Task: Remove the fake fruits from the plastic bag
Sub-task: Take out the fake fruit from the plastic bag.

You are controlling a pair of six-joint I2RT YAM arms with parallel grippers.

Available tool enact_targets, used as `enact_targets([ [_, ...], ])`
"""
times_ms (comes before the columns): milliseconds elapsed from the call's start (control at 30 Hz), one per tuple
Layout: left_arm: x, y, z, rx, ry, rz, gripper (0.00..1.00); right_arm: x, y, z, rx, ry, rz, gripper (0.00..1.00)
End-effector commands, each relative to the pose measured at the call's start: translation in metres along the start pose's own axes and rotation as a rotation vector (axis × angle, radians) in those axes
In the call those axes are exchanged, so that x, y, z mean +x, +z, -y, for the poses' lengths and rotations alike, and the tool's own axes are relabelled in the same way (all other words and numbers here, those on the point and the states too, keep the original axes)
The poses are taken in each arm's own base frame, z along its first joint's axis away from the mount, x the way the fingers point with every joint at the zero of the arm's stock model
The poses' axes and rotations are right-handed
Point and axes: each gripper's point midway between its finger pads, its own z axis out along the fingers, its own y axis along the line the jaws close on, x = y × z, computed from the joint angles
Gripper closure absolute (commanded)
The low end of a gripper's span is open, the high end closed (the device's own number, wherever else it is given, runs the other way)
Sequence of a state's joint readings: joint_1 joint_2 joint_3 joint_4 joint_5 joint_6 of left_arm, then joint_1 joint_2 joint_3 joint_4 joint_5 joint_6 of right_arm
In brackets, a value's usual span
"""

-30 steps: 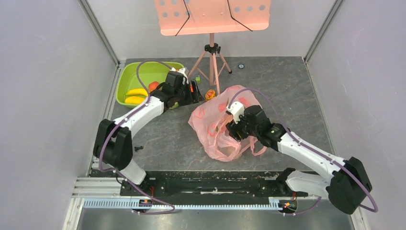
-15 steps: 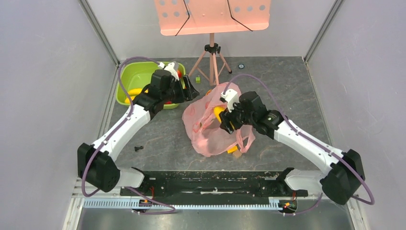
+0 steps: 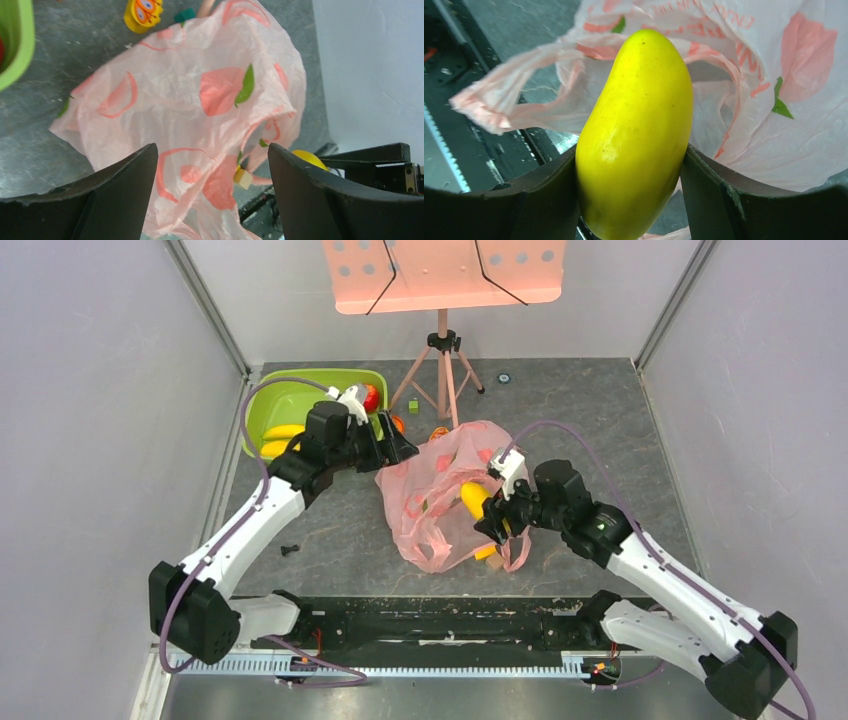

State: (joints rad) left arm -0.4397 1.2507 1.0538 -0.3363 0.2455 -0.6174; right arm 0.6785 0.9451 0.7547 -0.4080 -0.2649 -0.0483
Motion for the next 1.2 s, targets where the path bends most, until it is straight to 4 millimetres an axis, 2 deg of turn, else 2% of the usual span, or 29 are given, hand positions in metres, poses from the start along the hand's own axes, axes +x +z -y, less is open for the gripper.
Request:
enact_targets([
  [0, -0.007, -0.022, 0.036, 0.161, -0.064, 0.037, 0.12, -0.026, -0.010, -0.023, -0.112, -0.025, 0.132, 0.52],
  [167, 0.001, -0.039, 0.059, 0.311, -0.151, 0.045, 0.01, -0.048, -0.017, -0.033, -0.152, -0.004, 0.237, 0.52],
  [300, 0.003, -0.056, 0.076, 0.445, -0.221, 0.081, 0.00, -0.062, -0.019, -0.037, -0.175, 0.026, 0.303, 0.53],
  [633, 0.010, -0.083, 0.084, 0.496, -0.296, 0.187, 0.00, -0.090, -0.015, -0.052, -0.279, 0.107, 0.432, 0.53],
  [967, 0.023, -0.085, 0.100, 0.514, -0.307, 0.276, 0.00, -0.111, -0.013, -0.059, -0.346, 0.190, 0.514, 0.54],
  [1167, 0.031, -0.079, 0.116, 0.547, -0.305, 0.258, 0.00, -0.112, -0.010, -0.068, -0.400, 0.198, 0.501, 0.54],
])
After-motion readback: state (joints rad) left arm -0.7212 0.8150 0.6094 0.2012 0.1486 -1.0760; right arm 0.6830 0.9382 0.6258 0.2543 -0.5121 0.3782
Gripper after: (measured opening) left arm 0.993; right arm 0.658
